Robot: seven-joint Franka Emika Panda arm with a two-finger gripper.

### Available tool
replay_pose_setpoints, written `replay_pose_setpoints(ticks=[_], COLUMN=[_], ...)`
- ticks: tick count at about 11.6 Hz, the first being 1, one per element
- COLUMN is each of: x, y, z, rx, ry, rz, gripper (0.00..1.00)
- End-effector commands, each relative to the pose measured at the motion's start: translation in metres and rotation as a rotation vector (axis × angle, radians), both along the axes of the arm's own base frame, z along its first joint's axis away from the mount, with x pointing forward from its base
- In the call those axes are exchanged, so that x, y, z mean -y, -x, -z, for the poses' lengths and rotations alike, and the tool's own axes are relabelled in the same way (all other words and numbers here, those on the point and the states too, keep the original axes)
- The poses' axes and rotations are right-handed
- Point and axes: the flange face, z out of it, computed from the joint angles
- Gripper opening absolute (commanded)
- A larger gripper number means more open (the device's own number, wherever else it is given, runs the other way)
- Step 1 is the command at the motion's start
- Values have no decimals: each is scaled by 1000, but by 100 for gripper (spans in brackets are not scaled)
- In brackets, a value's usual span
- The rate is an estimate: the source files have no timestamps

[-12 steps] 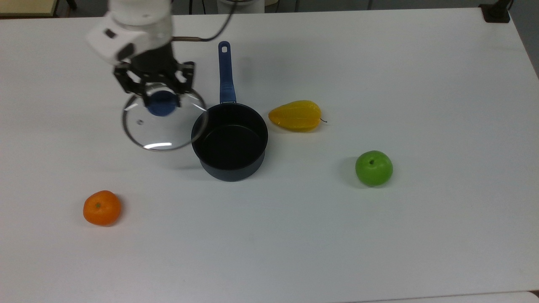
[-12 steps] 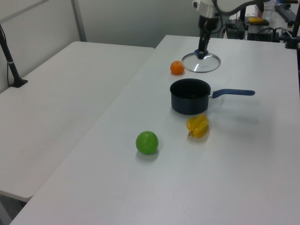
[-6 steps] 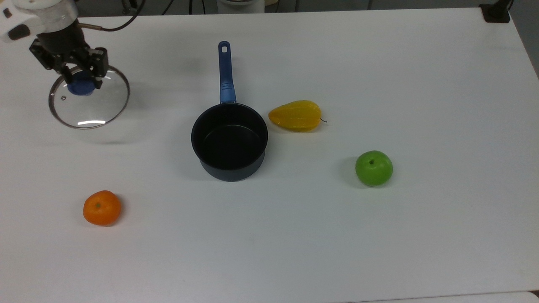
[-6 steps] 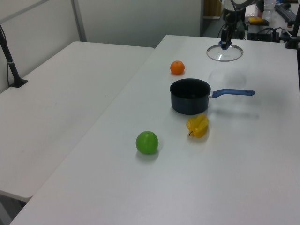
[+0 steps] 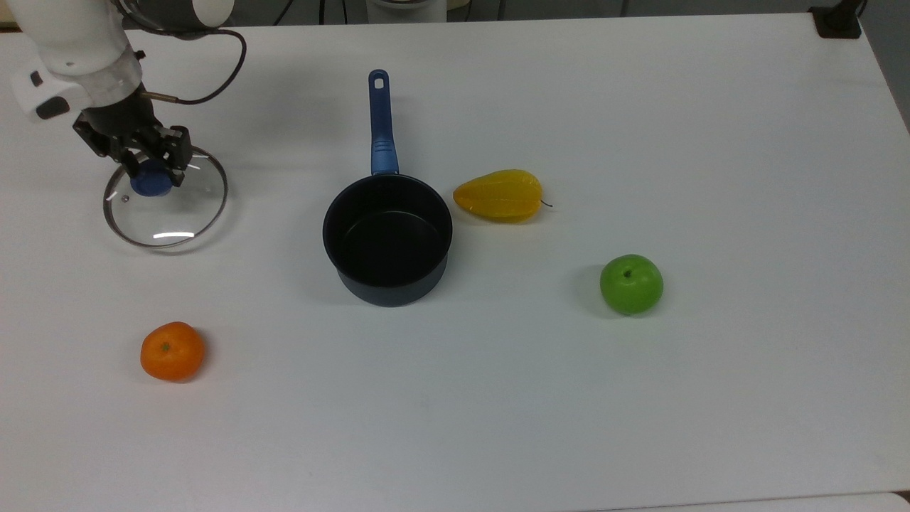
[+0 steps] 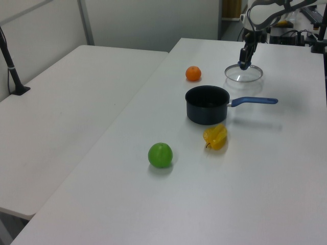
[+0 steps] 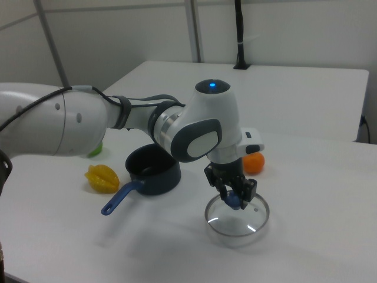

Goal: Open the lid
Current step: 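Lower the glass lid onto the table and open the gripper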

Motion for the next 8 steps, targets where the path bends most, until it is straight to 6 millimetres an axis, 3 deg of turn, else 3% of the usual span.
replay_pose_setpoints(ticks=[1,4,8], x=[-7,-6,-10], y=[-6,-6,-7], z=[12,20,28], rx=[34,29,16], ry=[-4,-6,-13], rz=[-10,-7,-12], gripper=[25,28,61])
